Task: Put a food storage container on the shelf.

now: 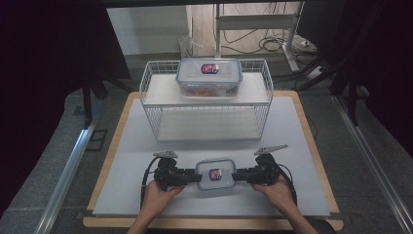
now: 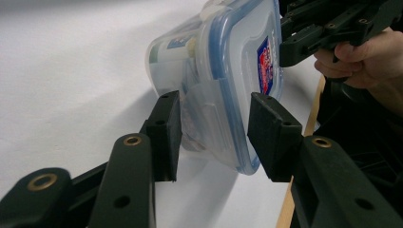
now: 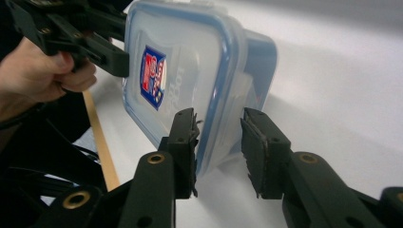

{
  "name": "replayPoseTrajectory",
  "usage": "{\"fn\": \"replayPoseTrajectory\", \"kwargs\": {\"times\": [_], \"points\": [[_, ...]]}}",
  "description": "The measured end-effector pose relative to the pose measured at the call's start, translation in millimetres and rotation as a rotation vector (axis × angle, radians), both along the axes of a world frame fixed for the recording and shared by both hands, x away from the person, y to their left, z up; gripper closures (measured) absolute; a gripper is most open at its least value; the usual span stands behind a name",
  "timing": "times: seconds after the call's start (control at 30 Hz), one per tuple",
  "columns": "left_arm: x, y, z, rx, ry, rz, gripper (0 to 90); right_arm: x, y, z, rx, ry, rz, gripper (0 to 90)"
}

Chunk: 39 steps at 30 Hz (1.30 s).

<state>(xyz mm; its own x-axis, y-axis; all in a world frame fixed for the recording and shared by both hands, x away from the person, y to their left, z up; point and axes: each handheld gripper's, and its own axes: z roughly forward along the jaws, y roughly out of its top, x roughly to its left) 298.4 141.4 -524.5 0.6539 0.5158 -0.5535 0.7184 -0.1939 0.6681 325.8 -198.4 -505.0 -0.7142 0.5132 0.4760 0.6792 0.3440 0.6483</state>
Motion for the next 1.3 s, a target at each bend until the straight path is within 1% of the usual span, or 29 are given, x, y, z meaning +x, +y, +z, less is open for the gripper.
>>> {"fn": "replayPoseTrajectory", "kwargs": {"times": [0.03,0.13,0.17,0.2,0.3,0.37,0.4,0.43,0.47,0.5,0.53,0.57,0.63,0.67,0.7,0.73,0.8,0.87,0.93,1.0,1.1,1.13,1.2,1.3], "points": [[0.5,0.8,-1.0,-0.008,0.002,-0.001,56.0,0.5,-0.1,-0.1,0.000,-0.004,0.001,65.2],[0.5,0.7,-1.3,-0.009,-0.004,-0.002,56.1,4.2,0.5,-1.3,0.013,-0.010,0.013,61.2],[0.5,0.7,-1.3,-0.009,-0.004,-0.002,56.1,4.2,0.5,-1.3,0.013,-0.010,0.013,61.2],[0.5,0.8,-1.5,-0.010,-0.006,-0.004,56.1,7.0,2.1,-1.9,0.013,-0.012,0.020,56.8],[0.8,1.2,-2.1,-0.014,-0.003,-0.004,56.1,9.5,3.0,-3.1,0.026,-0.015,0.020,55.2],[1.2,1.6,-2.9,-0.020,0.001,-0.002,56.1,11.6,0.5,-5.3,0.052,0.003,0.018,56.9],[1.4,1.7,-2.9,-0.022,0.005,0.000,56.1,12.3,-0.9,-6.4,0.071,0.021,0.013,58.4],[1.5,1.8,-3.0,-0.023,0.006,0.000,56.1,12.3,-0.9,-6.4,0.071,0.021,0.013,58.4],[1.9,1.8,-2.8,-0.021,0.003,0.008,55.9,13.7,-3.5,-7.3,0.095,0.046,0.001,62.7],[1.9,1.8,-2.8,-0.021,0.003,0.008,55.8,13.7,-3.5,-7.3,0.095,0.046,0.001,62.7],[2.1,1.8,-2.8,-0.021,0.006,0.009,55.8,14.7,-4.4,-9.0,0.112,0.061,-0.007,62.9],[2.7,2.1,-3.1,-0.025,0.010,0.011,55.9,15.2,-4.4,-9.5,0.116,0.064,-0.009,62.8],[3.2,2.4,-3.6,-0.029,0.013,0.012,55.8,16.6,-4.4,-9.3,0.112,0.066,0.001,61.1],[3.3,2.5,-3.7,-0.030,0.013,0.012,55.9,17.5,-3.6,-9.7,0.109,0.064,0.005,58.2],[3.3,2.5,-3.7,-0.030,0.013,0.012,55.8,17.5,-3.6,-9.7,0.109,0.064,0.005,58.2],[3.3,2.7,-3.8,-0.030,0.014,0.015,55.8,19.6,-1.4,-10.8,0.097,0.056,0.016,55.2],[3.5,3.1,-4.3,-0.035,0.018,0.017,55.8,20.9,-0.9,-10.3,0.094,0.051,0.022,55.0],[3.8,3.5,-4.3,-0.035,0.013,0.009,56.1,22.1,-1.1,-10.7,0.096,0.049,0.026,53.1],[3.7,3.4,-4.1,-0.032,0.007,0.005,56.1,24.9,-1.6,-12.8,0.103,0.067,0.031,49.1],[3.9,3.7,-4.3,-0.032,0.006,0.002,56.1,27.1,-2.4,-14.6,0.113,0.082,0.037,48.9],[4.3,4.0,-4.6,-0.037,0.008,0.000,56.3,27.8,-2.8,-15.2,0.117,0.080,0.045,50.2],[4.4,4.2,-4.8,-0.041,0.013,0.003,56.3,28.0,-2.8,-14.9,0.127,0.086,0.055,54.5],[4.3,4.1,-4.8,-0.042,0.013,0.005,56.3,27.7,-2.5,-13.7,0.119,0.092,0.055,55.0],[4.2,3.9,-4.6,-0.044,0.014,0.011,56.5,26.1,-2.4,-12.8,0.125,0.101,0.050,56.0]]}}
